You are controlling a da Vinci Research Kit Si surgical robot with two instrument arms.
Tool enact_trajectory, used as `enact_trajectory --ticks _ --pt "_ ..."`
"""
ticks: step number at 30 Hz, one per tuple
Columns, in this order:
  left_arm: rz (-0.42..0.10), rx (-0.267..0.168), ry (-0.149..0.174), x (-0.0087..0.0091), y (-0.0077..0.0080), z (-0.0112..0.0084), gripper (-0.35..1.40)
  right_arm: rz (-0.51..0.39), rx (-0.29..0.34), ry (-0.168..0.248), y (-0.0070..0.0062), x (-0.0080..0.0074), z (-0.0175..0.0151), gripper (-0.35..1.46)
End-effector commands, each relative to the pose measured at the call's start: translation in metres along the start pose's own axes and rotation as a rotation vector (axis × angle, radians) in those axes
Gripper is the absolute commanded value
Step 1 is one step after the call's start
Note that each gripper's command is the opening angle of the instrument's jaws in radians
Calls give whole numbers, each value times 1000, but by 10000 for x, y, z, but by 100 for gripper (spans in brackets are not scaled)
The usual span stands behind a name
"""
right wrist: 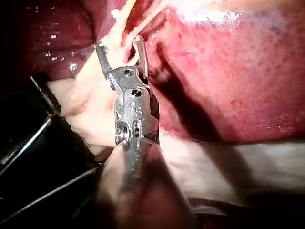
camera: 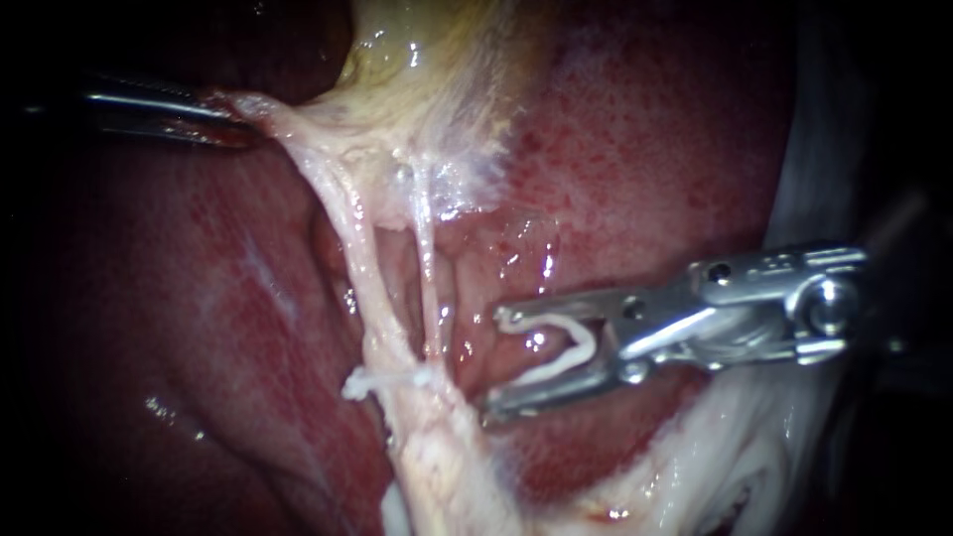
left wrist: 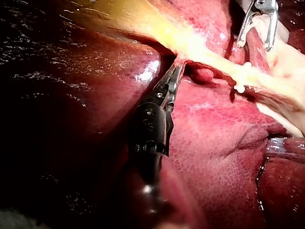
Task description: Clipping second clip left tube
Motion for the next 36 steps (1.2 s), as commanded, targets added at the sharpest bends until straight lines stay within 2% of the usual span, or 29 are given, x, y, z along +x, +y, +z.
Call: enact_trajectory --ticks 1,6,11,17,25,28,31,36 --pt "1 0 -1 0 0 0 -35 23 8 10 2 0 7 50" --pt "0 1 -1 1 0 2 -35 75 33 27 12 -3 31 50" --pt "0 2 -1 1 1 3 -35 107 38 38 29 -8 49 50" --pt "0 3 0 1 1 4 -35 142 32 41 46 -20 55 50" --pt "0 3 0 2 1 4 -35 173 33 41 53 -26 61 50" --pt "0 3 0 2 1 4 -35 188 60 49 53 -24 64 50" --pt "0 4 0 2 1 4 -35 217 97 74 54 -21 70 50" --pt "-1 4 0 2 1 5 -35 230 135 76 54 -15 82 50"
